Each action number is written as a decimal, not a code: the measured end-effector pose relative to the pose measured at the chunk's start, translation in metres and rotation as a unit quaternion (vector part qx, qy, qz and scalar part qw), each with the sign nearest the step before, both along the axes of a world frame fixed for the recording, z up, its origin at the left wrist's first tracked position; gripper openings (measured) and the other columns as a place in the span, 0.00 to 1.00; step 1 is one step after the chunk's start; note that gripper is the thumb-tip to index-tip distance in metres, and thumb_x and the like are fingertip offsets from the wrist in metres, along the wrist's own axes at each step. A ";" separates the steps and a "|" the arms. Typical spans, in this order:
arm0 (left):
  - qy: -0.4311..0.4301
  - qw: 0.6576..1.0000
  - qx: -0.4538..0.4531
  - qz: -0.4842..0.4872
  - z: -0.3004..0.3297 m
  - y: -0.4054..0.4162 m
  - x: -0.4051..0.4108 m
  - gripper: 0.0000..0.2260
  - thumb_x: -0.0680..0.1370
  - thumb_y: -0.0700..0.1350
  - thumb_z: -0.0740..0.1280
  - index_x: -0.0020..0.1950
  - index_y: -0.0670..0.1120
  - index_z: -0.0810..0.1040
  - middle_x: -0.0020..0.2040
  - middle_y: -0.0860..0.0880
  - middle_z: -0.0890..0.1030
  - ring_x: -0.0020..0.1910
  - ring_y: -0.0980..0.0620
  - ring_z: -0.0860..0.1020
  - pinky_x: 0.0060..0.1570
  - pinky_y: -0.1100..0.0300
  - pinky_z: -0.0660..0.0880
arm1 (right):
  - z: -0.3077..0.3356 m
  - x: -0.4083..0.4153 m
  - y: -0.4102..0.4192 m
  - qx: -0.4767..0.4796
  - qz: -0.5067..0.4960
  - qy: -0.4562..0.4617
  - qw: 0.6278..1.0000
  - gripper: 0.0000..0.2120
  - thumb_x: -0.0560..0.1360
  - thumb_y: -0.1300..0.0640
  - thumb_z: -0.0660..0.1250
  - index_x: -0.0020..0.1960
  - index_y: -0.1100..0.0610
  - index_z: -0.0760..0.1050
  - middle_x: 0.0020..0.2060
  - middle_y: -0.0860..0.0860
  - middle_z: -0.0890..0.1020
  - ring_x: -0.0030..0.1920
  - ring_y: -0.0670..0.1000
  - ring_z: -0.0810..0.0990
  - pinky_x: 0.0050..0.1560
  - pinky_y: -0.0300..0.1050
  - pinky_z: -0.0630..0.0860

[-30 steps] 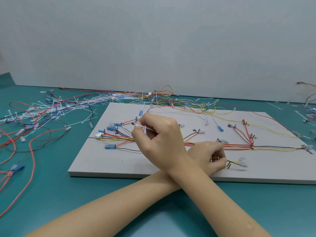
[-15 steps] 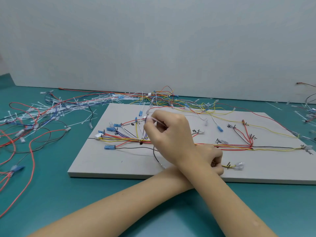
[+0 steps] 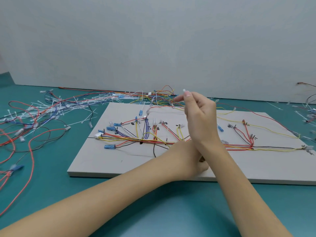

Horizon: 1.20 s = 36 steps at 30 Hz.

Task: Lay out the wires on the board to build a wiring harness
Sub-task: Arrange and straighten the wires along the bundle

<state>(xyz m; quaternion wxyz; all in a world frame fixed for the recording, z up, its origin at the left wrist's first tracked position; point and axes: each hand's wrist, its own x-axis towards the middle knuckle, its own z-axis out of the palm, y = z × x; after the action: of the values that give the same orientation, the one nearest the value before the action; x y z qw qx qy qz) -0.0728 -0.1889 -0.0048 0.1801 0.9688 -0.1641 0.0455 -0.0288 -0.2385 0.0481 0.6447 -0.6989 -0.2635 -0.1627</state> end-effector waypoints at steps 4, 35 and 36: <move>-0.032 0.999 -0.013 -0.028 0.001 0.008 -0.007 0.06 0.79 0.46 0.60 0.42 0.47 0.71 0.37 0.51 0.74 0.38 0.47 0.72 0.37 0.54 0.71 | 0.004 0.004 -0.006 0.042 0.047 0.041 0.997 0.14 0.83 0.61 0.58 0.45 0.54 0.81 0.23 0.50 0.61 0.24 0.45 0.59 0.26 0.35 0.57; 0.073 0.944 -0.320 0.028 -0.001 0.078 -0.022 0.04 0.76 0.41 0.71 0.45 0.42 0.85 0.31 0.53 0.80 0.28 0.61 0.75 0.28 0.71 0.71 | -0.019 0.029 -0.017 0.005 0.219 0.299 0.929 0.09 0.79 0.59 0.63 0.52 0.58 0.83 0.30 0.42 0.76 0.29 0.44 0.63 0.31 0.35 0.61; 0.071 0.943 -0.323 0.030 -0.002 0.077 -0.023 0.04 0.76 0.42 0.71 0.45 0.42 0.85 0.32 0.52 0.81 0.30 0.60 0.76 0.29 0.71 0.72 | -0.019 0.029 -0.017 0.012 0.225 0.300 0.927 0.09 0.79 0.60 0.64 0.52 0.59 0.83 0.30 0.42 0.76 0.28 0.44 0.64 0.29 0.34 0.61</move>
<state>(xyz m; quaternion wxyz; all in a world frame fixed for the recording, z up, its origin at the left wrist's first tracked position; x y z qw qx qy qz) -0.0953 -0.1117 -0.0072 0.4932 0.8637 -0.0983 0.0324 0.0001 -0.2553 0.0288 0.7213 -0.6299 -0.2062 0.2010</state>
